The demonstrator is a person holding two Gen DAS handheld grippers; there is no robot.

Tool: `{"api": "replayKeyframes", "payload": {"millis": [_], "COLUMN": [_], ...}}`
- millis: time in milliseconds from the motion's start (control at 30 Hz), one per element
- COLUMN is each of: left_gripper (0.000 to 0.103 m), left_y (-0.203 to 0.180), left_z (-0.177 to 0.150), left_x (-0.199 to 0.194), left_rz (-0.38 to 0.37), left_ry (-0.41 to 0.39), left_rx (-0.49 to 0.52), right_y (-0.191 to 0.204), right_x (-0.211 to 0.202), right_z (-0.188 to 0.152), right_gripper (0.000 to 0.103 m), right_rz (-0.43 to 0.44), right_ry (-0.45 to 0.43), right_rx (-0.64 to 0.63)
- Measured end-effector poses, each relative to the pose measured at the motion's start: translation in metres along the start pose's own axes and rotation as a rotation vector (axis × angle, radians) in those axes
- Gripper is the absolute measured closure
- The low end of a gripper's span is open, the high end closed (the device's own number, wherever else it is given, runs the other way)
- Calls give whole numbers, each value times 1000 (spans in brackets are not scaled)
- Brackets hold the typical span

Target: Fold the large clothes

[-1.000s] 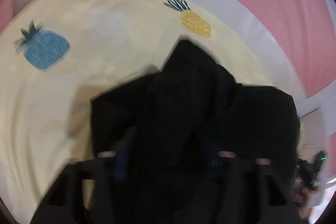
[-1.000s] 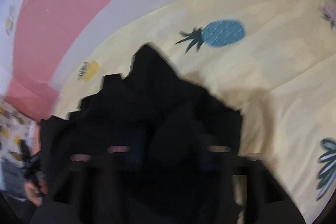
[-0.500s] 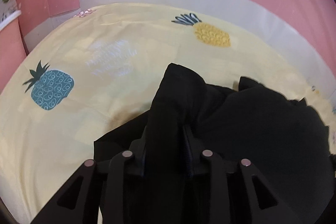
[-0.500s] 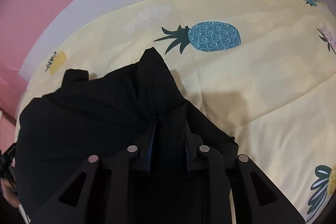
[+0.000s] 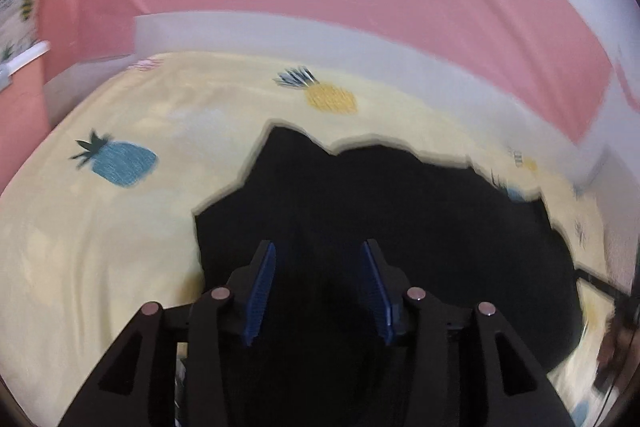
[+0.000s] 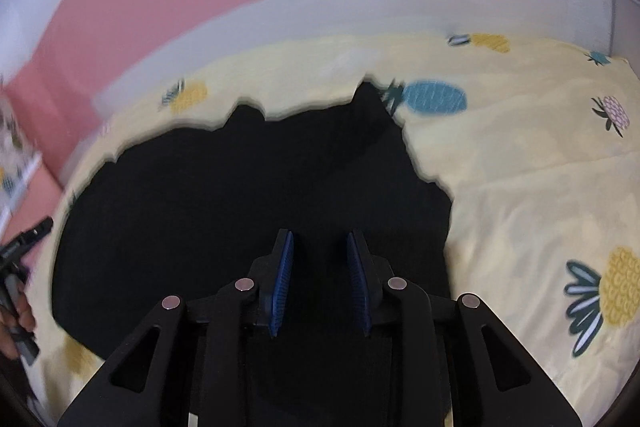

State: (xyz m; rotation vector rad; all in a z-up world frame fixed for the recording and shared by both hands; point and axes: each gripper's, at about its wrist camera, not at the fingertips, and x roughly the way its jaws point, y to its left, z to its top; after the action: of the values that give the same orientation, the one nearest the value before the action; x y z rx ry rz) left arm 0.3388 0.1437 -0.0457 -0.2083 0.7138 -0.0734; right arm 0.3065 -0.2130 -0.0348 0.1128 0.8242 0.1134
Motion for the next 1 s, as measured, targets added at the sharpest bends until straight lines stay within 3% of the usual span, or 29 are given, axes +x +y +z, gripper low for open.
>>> {"api": "replayKeyframes", "payload": {"millis": [67,233,367,433,567,733,1000], "left_gripper": [56,56,56,56,56,56,56], "left_y": [-4,-4,-14,-17,-33,-54,-75], "left_z": [-15,-18,-14,-13,-28,-66,-125], "left_x": [26,49,48,32,-16,-83,-180], "left_rz": [32,66,133,124,97,33,-8], "left_ry": [75,38,75,99,74,80,75], "left_rx": [19,8,44,17,29,45,51], "right_y": [-2,-1,4,8,21,34,59], "right_x": [19,38,28,4,-43,-107,-192], "right_z": [-6,1,5,0,-25,-77,-145], "right_gripper": [72,71,71,71,60,59,59], "right_rz": [-9,-67,-102,-78,-42,-4,21], "right_ry": [23,24,65,57,18,-1,-30], "right_rx": [-3,-20,-15,-12,-29,-1,-24]}}
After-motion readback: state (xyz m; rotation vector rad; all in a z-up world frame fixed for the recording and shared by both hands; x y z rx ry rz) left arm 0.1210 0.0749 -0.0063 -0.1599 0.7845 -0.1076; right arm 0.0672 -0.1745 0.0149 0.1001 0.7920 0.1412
